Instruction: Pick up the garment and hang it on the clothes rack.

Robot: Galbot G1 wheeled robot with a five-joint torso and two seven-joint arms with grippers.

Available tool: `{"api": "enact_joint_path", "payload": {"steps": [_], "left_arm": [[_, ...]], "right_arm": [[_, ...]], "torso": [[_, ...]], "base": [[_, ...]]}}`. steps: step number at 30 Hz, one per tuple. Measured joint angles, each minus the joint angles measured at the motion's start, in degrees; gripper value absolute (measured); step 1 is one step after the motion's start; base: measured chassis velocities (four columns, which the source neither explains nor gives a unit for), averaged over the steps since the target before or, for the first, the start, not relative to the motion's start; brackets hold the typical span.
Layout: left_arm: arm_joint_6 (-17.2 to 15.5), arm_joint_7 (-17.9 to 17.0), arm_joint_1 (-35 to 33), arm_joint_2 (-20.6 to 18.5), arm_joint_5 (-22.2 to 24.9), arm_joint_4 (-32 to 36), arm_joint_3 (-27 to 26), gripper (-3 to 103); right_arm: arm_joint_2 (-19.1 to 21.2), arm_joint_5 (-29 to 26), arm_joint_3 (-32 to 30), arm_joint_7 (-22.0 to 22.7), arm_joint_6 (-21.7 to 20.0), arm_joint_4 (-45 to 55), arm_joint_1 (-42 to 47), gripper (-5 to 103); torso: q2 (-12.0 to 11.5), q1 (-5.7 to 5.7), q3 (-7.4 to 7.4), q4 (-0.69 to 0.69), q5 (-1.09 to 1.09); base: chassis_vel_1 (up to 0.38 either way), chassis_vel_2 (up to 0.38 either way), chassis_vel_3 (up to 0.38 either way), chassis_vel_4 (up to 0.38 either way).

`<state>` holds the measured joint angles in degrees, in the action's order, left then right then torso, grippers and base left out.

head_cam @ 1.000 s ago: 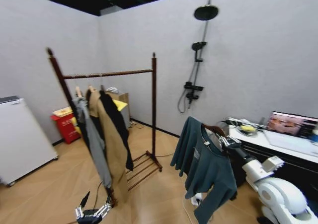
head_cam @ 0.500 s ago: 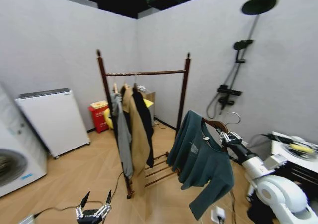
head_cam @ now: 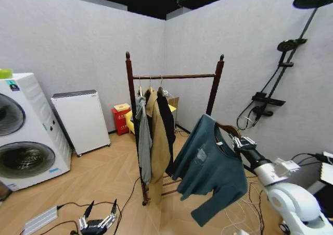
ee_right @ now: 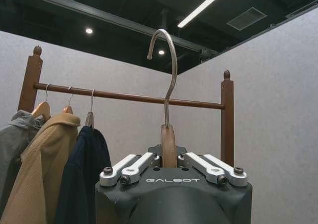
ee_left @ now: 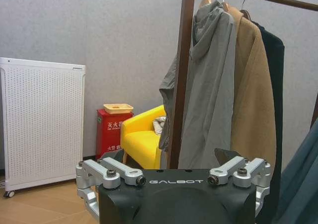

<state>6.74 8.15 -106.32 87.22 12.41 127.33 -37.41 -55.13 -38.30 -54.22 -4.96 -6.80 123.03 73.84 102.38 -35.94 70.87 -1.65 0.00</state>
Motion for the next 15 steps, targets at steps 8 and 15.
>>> {"api": "enact_joint_path", "payload": {"steps": [8,15], "left_arm": [[0.00,0.00,0.00,0.00,0.00,0.00,0.00,100],[0.00,-0.01,0.00,0.00,0.00,0.00,0.00,100]], "right_arm": [[0.66,-0.97,1.37,0.58,-0.83,-0.54,-2.79,9],[1.83,-1.98,5.66,2.07,-1.60,-2.10,-8.98,9]], "torso": [[0.00,0.00,0.00,0.00,0.00],[-0.02,-0.02,0.01,-0.02,0.01]], "base": [[-0.134,0.128,0.134,-0.132],[-0.212,0.217,0.228,-0.212]]}}
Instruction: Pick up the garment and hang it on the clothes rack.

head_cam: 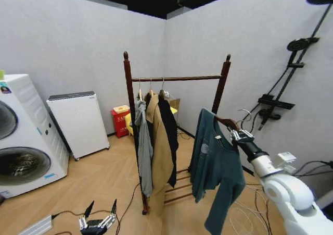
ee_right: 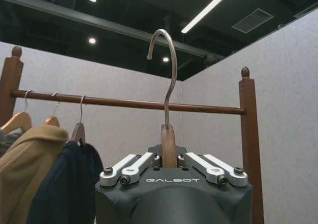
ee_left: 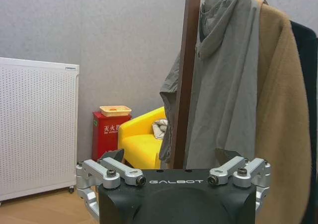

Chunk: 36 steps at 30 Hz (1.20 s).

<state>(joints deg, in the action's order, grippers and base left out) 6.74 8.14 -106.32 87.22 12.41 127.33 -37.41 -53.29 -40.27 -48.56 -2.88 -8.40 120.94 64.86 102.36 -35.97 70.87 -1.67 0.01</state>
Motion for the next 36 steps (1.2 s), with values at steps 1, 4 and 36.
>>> {"api": "enact_joint_path", "payload": {"steps": [1,4,36], "left_arm": [[0.00,0.01,0.00,0.01,0.00,0.00,0.01,100],[0.00,0.04,0.00,0.00,0.00,0.00,0.02,100],[0.00,0.00,-0.01,0.00,0.00,0.00,0.00,100]], "right_arm": [[0.47,-0.41,1.64,0.91,-0.30,-0.63,-1.99,9],[1.46,-1.26,5.00,2.66,-1.54,-2.73,-6.91,9],[-17.90,2.88,48.40,13.44,-7.50,-52.96,-66.62,9]], "torso": [[0.01,0.01,-0.01,0.00,-0.01],[-0.03,-0.07,0.03,0.05,-0.02],[-0.01,0.00,0.01,0.03,0.00]], "base": [[-0.255,0.259,0.272,-0.282],[-0.236,0.246,0.263,-0.252],[-0.016,0.019,0.012,-0.015]]}}
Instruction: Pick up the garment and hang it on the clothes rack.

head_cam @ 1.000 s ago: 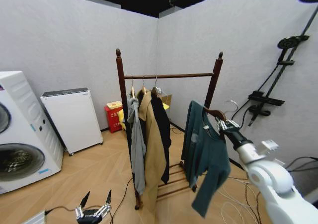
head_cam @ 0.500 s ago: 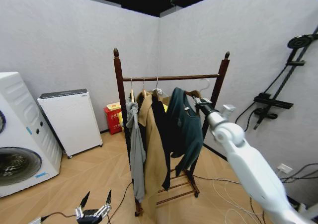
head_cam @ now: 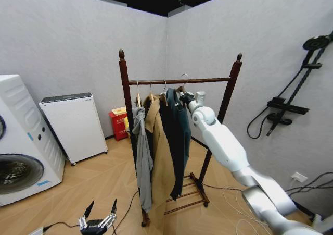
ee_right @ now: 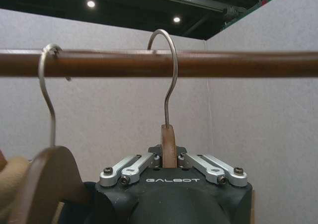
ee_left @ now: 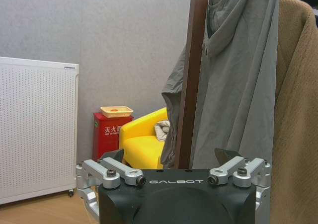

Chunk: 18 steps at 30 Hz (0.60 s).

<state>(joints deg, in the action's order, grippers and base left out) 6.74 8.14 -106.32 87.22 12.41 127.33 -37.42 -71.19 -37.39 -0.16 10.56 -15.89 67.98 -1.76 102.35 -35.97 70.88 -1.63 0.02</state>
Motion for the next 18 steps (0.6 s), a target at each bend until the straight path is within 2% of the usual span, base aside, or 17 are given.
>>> {"api": "enact_joint_path", "payload": {"steps": [6,12,14,15,16,17,18], "left_arm": [[0.00,0.00,0.00,0.00,0.00,0.00,0.00,100],[0.00,0.00,0.00,0.00,0.00,0.00,0.00,100],[0.00,-0.01,0.01,0.00,0.00,0.01,0.00,100],[0.00,-0.01,0.01,0.00,0.00,0.01,0.00,100],[0.00,0.05,0.00,0.01,0.00,0.00,0.02,100],[0.00,0.01,0.01,0.00,0.00,0.00,0.00,100],[0.00,0.02,0.00,0.00,0.00,0.00,0.01,100]], "right_arm": [[-1.65,1.68,-0.07,-0.61,0.88,-3.53,-0.69,9],[0.17,0.91,-1.97,-1.32,0.07,2.58,4.14,9],[2.26,-0.79,-3.21,-1.97,-0.40,6.89,6.65,19],[2.26,-0.79,-3.21,-1.97,-0.40,6.89,6.65,19],[3.22,-1.19,-3.87,-2.04,-0.57,8.69,7.39,24],[5.53,-2.07,-4.91,-2.17,-1.24,11.74,8.84,24],[7.93,-2.70,-5.94,-2.21,-2.08,14.50,10.22,35]], "torso": [[0.00,0.00,-0.01,-0.01,0.00],[0.03,0.02,-0.04,-0.01,0.01],[0.00,-0.02,0.01,0.00,-0.08],[0.00,-0.02,0.01,0.00,-0.08],[0.00,-0.02,0.01,0.00,-0.02],[0.01,0.01,-0.01,0.01,-0.01],[0.01,0.01,-0.01,-0.01,-0.03]], "base": [[0.000,0.000,0.000,0.000],[0.000,0.000,0.000,0.000],[0.000,0.000,0.000,0.000],[0.000,0.000,0.000,0.000],[0.000,0.000,0.000,0.000],[0.000,0.000,0.000,0.000],[0.000,0.000,0.000,0.000]]}}
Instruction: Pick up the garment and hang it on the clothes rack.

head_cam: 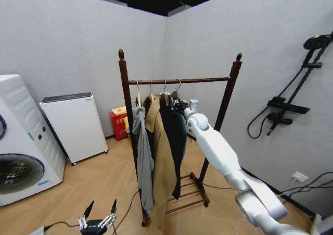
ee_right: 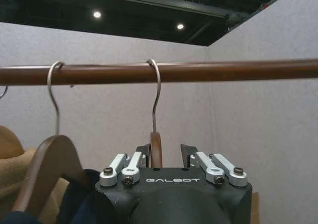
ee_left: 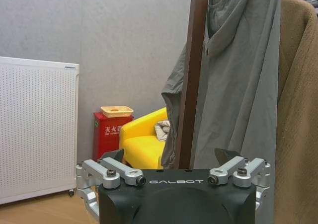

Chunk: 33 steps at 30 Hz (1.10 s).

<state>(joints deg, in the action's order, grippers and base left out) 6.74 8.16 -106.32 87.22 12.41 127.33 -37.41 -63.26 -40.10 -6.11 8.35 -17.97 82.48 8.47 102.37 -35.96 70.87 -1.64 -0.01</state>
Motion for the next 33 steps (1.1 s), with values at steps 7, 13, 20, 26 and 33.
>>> {"api": "enact_joint_path", "payload": {"steps": [7,13,20,26,33], "left_arm": [[0.00,0.00,0.00,0.00,0.00,0.00,0.00,100],[0.00,-0.01,0.00,0.00,0.00,0.00,0.00,100],[0.00,0.05,0.00,0.00,0.00,0.00,0.00,100],[0.00,-0.01,0.00,-0.01,0.00,0.00,-0.02,100],[0.00,-0.03,0.00,0.00,0.00,0.00,-0.01,100]], "right_arm": [[8.29,-0.44,-6.74,-2.14,-1.11,12.10,10.75,57],[12.69,-0.20,-20.98,-3.46,-0.42,25.40,31.68,78],[9.21,3.28,-36.05,-3.83,1.93,38.88,57.79,99],[0.96,8.10,-42.39,-4.88,6.61,44.64,72.70,100],[-7.92,12.43,-44.32,-6.95,13.75,47.70,87.78,100]], "torso": [[0.00,0.00,-0.01,-0.01,0.02],[0.01,0.01,-0.02,-0.04,0.05],[0.01,0.01,-0.01,-0.01,0.00],[0.01,0.01,-0.01,-0.01,-0.01],[0.01,0.01,-0.01,0.00,0.03]], "base": [[0.000,0.000,0.000,0.000],[0.000,0.000,0.000,0.000],[0.000,0.000,0.000,0.000],[0.000,0.000,0.000,0.000],[0.000,0.000,0.000,0.000]]}}
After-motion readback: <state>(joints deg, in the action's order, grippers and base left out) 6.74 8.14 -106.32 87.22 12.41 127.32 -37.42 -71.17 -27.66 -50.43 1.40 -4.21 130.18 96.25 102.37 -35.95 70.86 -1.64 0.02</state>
